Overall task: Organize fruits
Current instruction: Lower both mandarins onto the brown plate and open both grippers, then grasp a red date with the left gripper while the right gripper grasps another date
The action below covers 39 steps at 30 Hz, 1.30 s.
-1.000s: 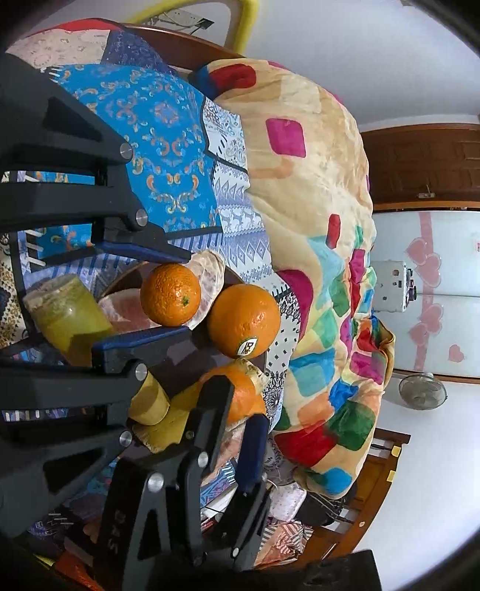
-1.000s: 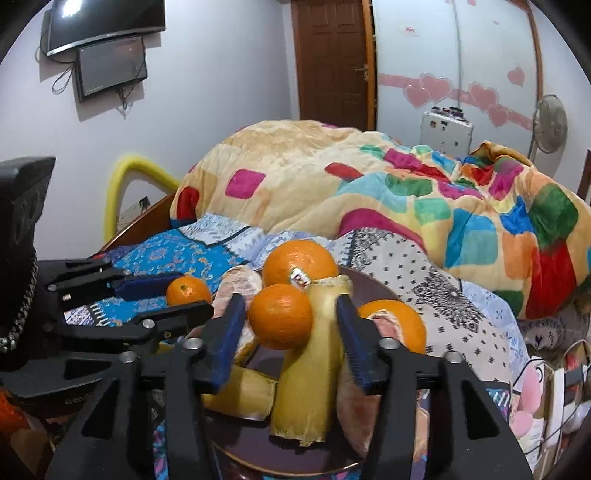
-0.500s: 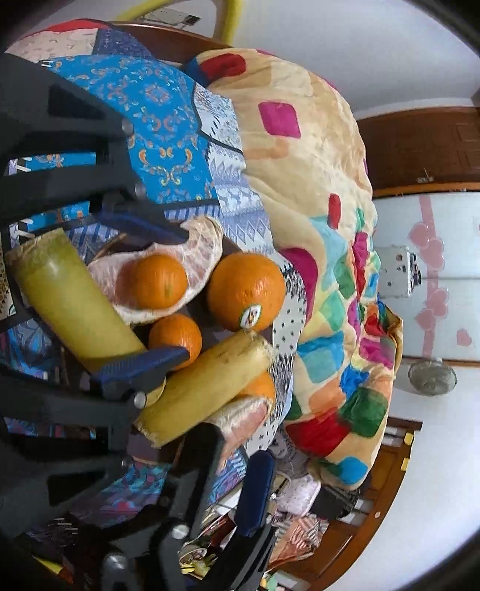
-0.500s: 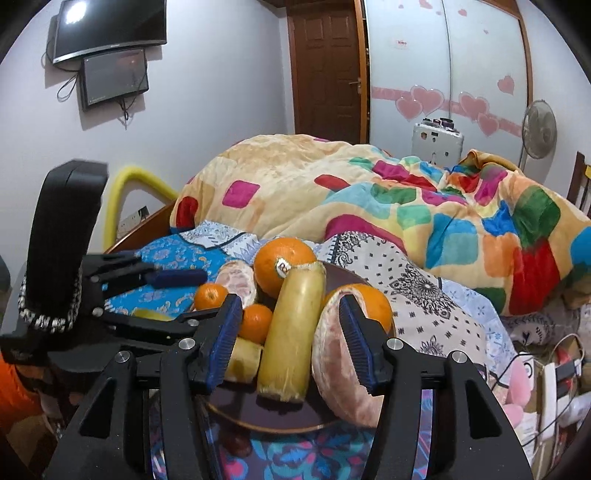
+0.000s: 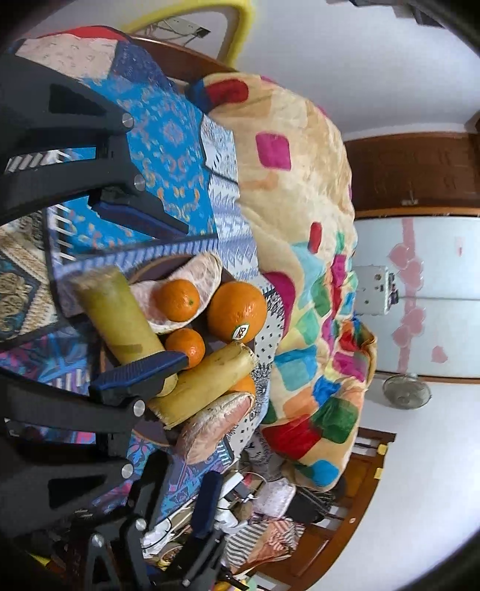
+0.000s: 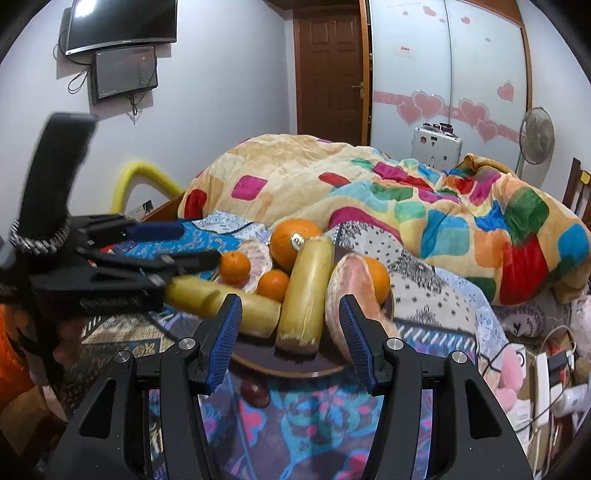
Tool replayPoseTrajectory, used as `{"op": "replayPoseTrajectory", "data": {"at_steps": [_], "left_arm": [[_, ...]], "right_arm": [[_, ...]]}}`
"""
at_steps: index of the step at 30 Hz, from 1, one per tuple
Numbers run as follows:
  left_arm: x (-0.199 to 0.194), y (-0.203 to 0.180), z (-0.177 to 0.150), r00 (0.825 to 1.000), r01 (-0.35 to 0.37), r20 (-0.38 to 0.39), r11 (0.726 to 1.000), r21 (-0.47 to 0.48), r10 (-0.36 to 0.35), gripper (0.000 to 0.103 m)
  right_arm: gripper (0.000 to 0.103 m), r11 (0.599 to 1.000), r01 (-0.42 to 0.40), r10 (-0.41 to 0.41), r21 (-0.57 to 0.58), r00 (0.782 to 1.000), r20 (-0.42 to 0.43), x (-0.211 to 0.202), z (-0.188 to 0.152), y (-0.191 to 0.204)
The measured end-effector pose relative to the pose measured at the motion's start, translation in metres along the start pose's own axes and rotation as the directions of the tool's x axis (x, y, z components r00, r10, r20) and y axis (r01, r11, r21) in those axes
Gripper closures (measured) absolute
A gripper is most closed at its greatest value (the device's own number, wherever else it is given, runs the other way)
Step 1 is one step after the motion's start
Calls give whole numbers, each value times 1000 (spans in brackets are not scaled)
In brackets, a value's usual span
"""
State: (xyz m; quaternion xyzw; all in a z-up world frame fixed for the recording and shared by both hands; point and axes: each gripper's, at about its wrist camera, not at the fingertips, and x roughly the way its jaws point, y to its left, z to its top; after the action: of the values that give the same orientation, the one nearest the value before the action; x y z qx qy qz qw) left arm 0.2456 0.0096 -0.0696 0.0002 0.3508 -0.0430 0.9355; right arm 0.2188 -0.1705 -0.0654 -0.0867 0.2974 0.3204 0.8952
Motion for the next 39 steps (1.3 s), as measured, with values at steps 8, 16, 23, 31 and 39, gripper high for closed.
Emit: {"op": "replayPoseTrajectory", "data": {"at_steps": [8, 16, 23, 31, 39], "left_arm": [[-47, -3, -29, 997, -11, 78, 1000, 22, 9, 32], [-54, -5, -54, 998, -2, 66, 1000, 17, 1, 25], [-38, 4, -65, 1000, 21, 14, 1000, -18, -20, 25], [-28, 2, -74, 1000, -1, -9, 1000, -3, 1, 25], [-38, -23, -78, 1000, 22, -18, 999, 23, -21, 25]], "right_arm": [[52, 1000, -2, 4, 20, 997, -78, 6, -31, 10], [52, 1000, -8, 10, 13, 987, -162, 24, -42, 13], [67, 1000, -28, 30, 11, 976, -215, 42, -40, 13], [87, 1000, -26, 25, 0, 977, -213, 39, -43, 16], [87, 1000, -2, 3, 3, 988, -153, -3, -49, 18]]}}
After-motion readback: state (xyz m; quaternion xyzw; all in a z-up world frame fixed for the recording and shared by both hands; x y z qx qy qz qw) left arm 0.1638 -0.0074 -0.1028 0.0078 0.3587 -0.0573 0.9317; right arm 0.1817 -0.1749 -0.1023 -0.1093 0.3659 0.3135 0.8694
